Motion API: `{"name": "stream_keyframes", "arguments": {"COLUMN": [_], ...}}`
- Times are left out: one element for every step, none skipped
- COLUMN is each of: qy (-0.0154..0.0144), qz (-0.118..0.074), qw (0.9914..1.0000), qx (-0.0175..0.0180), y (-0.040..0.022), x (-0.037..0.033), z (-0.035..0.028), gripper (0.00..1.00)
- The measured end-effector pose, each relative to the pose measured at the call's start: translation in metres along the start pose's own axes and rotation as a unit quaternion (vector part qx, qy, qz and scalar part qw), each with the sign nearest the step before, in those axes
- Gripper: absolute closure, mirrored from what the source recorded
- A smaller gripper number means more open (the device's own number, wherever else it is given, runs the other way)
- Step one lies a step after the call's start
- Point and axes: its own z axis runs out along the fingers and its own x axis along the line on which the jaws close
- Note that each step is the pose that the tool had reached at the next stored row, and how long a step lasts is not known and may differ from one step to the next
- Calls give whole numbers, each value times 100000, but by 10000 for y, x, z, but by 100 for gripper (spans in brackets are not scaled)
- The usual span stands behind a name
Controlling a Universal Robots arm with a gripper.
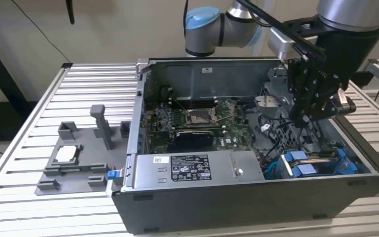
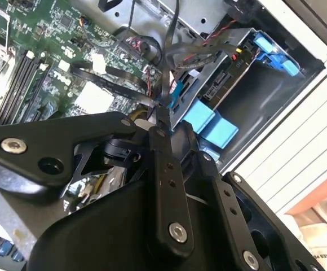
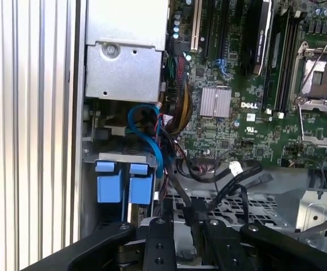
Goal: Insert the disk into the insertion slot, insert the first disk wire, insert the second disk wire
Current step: 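Insert the second disk wire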
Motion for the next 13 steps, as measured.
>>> {"name": "stream_keyframes", "arguments": {"qy": [20, 45, 56, 67, 84, 89, 91, 94, 87, 99, 164, 284, 391], "qz": [-158, -326, -476, -602, -724, -825, -940, -1046, -1141, -1238, -1347, -1480, -1630], "qw": [100000, 99998, 99996, 99992, 99988, 99984, 99981, 99978, 99974, 99971, 99965, 99957, 99948], "qx": [266, 499, 782, 1094, 1390, 1560, 1676, 1826, 1952, 2084, 2278, 2508, 2760], "y": [4, 10, 16, 23, 32, 43, 58, 74, 90, 106, 116, 123, 129], "x": [-7, -12, -12, -12, -13, -14, -15, -17, -18, -19, -22, -29, -39], "z": [2, 2, 2, 2, 1, 0, -2, -3, -4, -5, -1, 6, 15], "gripper": [73, 73, 73, 73, 73, 73, 73, 73, 73, 73, 73, 73, 73]}}
